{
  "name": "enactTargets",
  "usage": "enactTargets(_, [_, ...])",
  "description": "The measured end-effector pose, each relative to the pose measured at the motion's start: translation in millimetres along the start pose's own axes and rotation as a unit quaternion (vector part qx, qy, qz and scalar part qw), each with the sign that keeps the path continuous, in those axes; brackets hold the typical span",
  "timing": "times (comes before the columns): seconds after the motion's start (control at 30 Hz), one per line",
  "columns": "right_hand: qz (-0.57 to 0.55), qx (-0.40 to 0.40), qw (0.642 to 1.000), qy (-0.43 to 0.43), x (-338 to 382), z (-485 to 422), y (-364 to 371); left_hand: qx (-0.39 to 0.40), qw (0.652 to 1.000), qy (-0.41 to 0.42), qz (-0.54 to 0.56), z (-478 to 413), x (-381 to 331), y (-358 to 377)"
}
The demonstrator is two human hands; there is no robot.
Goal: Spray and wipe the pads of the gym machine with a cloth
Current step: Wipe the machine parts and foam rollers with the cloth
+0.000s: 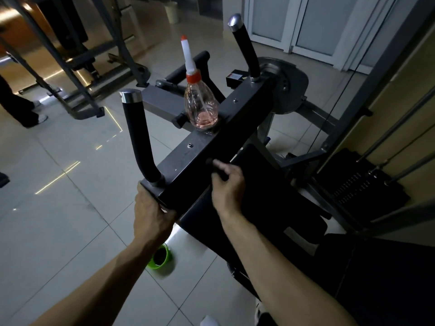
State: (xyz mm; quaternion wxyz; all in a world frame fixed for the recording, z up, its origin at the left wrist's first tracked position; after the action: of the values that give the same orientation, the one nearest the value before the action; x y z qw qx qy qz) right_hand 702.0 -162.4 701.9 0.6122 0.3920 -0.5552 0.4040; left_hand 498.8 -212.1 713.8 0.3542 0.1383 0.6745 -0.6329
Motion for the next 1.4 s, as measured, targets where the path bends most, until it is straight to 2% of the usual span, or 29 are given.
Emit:
enactTargets(0.07, [-0.008, -0.033, 0.999, -0.009, 6, -14, 0, 0.04, 0.997, 0.028, 0.064, 0, 5, -5])
enactTargets(0.17, [0.004, -0.043, 0.999, -0.022, 0, 15, 15, 0.081, 0.982, 0.02, 0.17, 6, 9, -13])
enactTargets(0.27, [0.034, -0.01, 0.998, -0.044, -22, 62, 30, 0.055, 0.982, 0.026, 0.178, 12, 0, -15])
enactTargets(0.43, [0.028, 0.125, 0.988, -0.081, -34, 97, 43, 0.047, 0.984, 0.022, 0.168, 15, -3, -16])
enactTargets(0.5, [0.025, 0.083, 0.993, -0.083, -26, 67, 32, 0.054, 0.984, 0.022, 0.169, 14, -5, -16])
enactTargets(0.57, [0.013, -0.007, 0.998, -0.058, -16, 33, 19, 0.067, 0.982, 0.017, 0.175, 12, -1, -14])
enactTargets(0.63, [-0.005, -0.037, 0.998, -0.041, -7, 28, 21, 0.072, 0.981, 0.015, 0.181, 11, 2, -14])
enactTargets(0.7, [-0.011, -0.029, 0.999, -0.044, -9, 56, 32, 0.071, 0.98, 0.011, 0.184, 11, 4, -15])
enactTargets(0.8, [0.001, 0.033, 0.999, -0.036, -24, 104, 41, 0.071, 0.982, 0.01, 0.177, 11, 1, -15])
enactTargets(0.87, [-0.009, 0.051, 0.998, -0.021, -26, 100, 37, 0.072, 0.983, 0.007, 0.171, 11, 2, -15])
enactTargets(0.93, [-0.016, 0.001, 1.0, -0.012, -21, 68, 28, 0.072, 0.984, 0.005, 0.164, 9, 6, -15])
enactTargets(1.0, [-0.058, -0.077, 0.995, 0.037, -18, 27, 13, 0.079, 0.983, 0.004, 0.165, 8, 9, -14])
enactTargets(1.07, [-0.09, -0.104, 0.988, 0.073, -15, 13, 8, 0.08, 0.983, 0.008, 0.168, 9, 9, -12])
enactTargets(1.2, [-0.084, -0.075, 0.985, 0.127, -29, 72, 24, 0.055, 0.988, 0.02, 0.143, 9, 7, -9])
enactTargets(1.33, [-0.107, 0.053, 0.974, 0.191, -38, 128, 40, 0.053, 0.988, 0.016, 0.144, 9, 9, -11])
enactTargets(1.4, [-0.097, 0.018, 0.98, 0.174, -37, 109, 33, 0.066, 0.986, 0.01, 0.154, 9, 8, -12])
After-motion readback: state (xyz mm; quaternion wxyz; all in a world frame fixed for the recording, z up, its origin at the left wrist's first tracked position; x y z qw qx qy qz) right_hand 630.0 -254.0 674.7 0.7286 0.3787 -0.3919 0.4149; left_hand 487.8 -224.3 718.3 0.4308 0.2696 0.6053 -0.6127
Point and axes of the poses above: each hand's wrist, its own z-axis away from the middle knuckle, its own y-axis out of the palm, x = y × z, the point moved 5 cm from there along -z, towards the middle knuckle, and after that the axes turned 6 degrees about -z, right-handed, at the moved point
